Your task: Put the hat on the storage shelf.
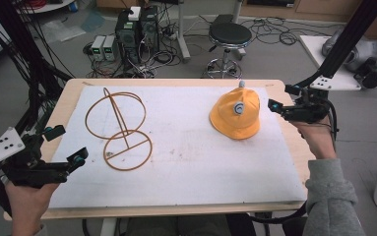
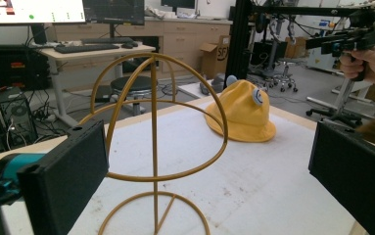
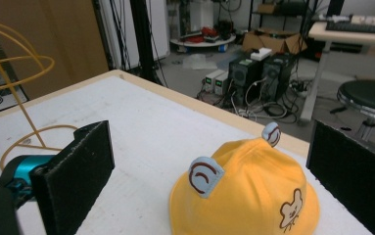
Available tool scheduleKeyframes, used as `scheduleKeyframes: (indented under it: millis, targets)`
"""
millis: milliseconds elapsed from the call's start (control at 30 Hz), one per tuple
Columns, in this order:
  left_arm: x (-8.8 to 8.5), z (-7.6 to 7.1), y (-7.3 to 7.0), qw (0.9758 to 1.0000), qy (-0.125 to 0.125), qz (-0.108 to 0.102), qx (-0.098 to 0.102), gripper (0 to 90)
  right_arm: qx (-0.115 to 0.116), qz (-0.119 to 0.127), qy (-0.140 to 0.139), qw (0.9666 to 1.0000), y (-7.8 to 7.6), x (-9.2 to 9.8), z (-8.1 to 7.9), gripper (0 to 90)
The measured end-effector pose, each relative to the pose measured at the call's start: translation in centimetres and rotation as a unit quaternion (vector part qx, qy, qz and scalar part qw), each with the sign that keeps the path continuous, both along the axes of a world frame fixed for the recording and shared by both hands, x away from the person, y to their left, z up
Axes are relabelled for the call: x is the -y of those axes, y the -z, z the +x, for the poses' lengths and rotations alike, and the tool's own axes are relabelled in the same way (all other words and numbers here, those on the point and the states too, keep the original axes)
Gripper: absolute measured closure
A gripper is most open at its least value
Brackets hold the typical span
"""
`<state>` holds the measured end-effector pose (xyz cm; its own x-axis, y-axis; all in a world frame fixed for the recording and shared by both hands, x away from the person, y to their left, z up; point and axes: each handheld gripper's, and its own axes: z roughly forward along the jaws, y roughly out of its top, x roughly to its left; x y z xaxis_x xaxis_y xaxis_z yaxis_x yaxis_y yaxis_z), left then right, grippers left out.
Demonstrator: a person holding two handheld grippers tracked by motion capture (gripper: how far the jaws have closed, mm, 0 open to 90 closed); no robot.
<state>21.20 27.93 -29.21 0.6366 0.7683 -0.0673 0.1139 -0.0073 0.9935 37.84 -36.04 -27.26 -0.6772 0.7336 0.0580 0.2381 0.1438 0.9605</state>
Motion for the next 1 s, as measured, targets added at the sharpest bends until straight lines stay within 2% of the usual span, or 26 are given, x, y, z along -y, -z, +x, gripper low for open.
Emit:
scheduleKeyframes:
  millis: [200, 433, 500, 600, 700, 900, 1000]
  targets:
    - [0.1, -0.3, 0.1, 1.0000, -0.001, 0.002, -0.002, 1.7, -0.006, 0.003, 0.002, 1.0000, 0.1, -0.2, 1.1, 3.3]
    - [0.0, -0.8, 0.3, 1.0000, -0.007, 0.006, -0.004, 1.7, -0.013, -0.008, -0.007, 0.9999, -0.3, -1.5, 2.8, 3.3]
    - [-0.1, -1.0, 0.3, 0.9999, -0.008, 0.006, -0.004, 1.7, -0.015, -0.021, -0.013, 0.9996, -0.6, -2.3, 3.5, 3.3]
    - [-0.2, -1.3, 0.3, 0.9999, -0.011, 0.006, -0.004, 1.7, -0.013, -0.023, -0.017, 0.9995, -0.7, -2.8, 3.9, 3.3]
    - [-0.4, -1.5, 0.3, 1.0000, -0.006, -0.006, -0.003, 1.7, -0.009, -0.020, -0.018, 0.9996, -0.9, -3.3, 4.5, 3.3]
    - [-0.3, -1.4, 0.7, 0.9999, -0.009, -0.003, -0.011, 1.7, -0.016, -0.021, -0.028, 0.9993, -0.2, -4.1, 6.0, 3.3]
    - [-0.3, -1.3, 0.9, 0.9998, -0.009, 0.000, -0.015, 1.7, -0.009, -0.021, -0.034, 0.9992, 0.2, -4.8, 6.5, 3.2]
